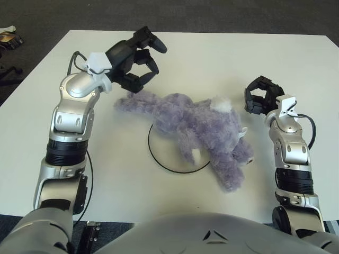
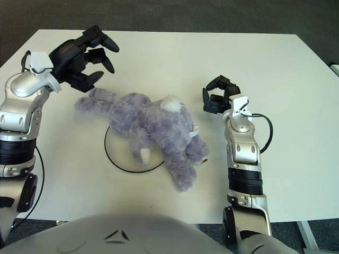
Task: Put the doll into the plate.
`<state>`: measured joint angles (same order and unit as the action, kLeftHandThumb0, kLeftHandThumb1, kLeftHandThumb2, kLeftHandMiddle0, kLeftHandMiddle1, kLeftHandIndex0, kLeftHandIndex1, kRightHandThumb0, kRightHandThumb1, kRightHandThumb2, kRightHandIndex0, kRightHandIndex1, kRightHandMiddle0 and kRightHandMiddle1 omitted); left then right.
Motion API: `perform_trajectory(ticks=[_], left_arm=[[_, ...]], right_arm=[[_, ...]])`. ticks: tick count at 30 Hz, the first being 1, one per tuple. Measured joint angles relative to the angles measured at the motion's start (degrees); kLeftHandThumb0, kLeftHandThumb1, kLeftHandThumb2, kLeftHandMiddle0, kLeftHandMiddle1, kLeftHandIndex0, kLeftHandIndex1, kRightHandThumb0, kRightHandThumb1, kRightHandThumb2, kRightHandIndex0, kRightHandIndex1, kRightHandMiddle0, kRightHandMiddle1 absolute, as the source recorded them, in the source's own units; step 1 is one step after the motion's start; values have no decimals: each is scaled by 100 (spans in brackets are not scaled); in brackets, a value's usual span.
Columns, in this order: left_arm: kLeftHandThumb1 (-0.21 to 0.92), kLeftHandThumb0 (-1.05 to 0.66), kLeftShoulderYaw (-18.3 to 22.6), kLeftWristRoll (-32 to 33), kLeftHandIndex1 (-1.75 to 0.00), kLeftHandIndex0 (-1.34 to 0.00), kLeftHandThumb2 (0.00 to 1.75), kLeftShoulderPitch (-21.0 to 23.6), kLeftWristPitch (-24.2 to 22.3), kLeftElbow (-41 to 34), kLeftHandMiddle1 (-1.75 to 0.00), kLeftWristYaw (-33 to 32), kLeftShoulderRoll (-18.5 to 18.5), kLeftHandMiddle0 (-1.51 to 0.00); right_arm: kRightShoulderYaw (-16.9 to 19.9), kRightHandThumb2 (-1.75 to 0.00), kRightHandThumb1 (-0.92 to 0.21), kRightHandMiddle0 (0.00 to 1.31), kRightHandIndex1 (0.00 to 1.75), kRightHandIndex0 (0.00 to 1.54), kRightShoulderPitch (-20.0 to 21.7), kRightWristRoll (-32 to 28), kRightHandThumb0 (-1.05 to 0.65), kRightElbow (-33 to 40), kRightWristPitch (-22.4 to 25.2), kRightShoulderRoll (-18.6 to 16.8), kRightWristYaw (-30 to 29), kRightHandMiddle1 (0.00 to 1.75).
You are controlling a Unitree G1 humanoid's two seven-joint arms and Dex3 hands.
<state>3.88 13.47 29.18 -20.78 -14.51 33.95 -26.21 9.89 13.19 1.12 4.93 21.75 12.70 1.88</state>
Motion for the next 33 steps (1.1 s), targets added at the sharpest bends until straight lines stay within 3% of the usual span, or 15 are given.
perform_trajectory(ticks=[2, 5, 7, 10, 14, 20, 26, 33], left_arm=[[86, 35, 81, 253, -154, -14, 46, 45, -313, -21, -157, 24, -9, -38], [86, 14, 119, 439, -163, -16, 48, 129, -549, -27, -150, 50, -75, -39], [71, 5, 122, 474, -169, -24, 77, 225, -584, 26, -164, 95, -163, -34], [56, 1, 129, 492, -172, -32, 101, 423, -520, 268, -171, 175, -270, -37], [43, 0, 136, 454, -174, -40, 118, 685, -441, 678, -174, 239, -414, -43], [36, -1, 34, 188, -175, -45, 127, 898, -345, 1215, -175, 122, -430, -47], [33, -1, -41, -256, -175, -47, 131, 878, 1, 1939, -175, -455, -104, -49], [33, -1, -50, -585, -175, -48, 131, 823, 150, 2238, -175, -1074, 175, -49]], right_arm=[[2, -119, -42, 53, 175, 120, 17, -1, -45, -39, 0, 5, 0, 175], [9, -119, -42, 53, 175, 119, 42, -6, -45, -83, 0, 14, 0, 175], [19, -119, -42, 53, 175, 119, 82, -13, -45, -144, -1, 21, 0, 175], [48, -119, -42, 53, 175, 119, 120, -18, -45, -217, -1, 30, 0, 175], [71, -120, -41, 54, 175, 120, 141, -24, -45, -280, -3, 30, -2, 175], [101, -122, -40, 55, 175, 121, 145, -24, -46, -337, -11, 28, -20, 175], [115, -123, -39, 56, 175, 121, 147, -21, -46, -443, -109, 25, -56, 175], [153, -122, -39, 56, 175, 120, 153, -15, -46, -615, -189, 26, -134, 175]])
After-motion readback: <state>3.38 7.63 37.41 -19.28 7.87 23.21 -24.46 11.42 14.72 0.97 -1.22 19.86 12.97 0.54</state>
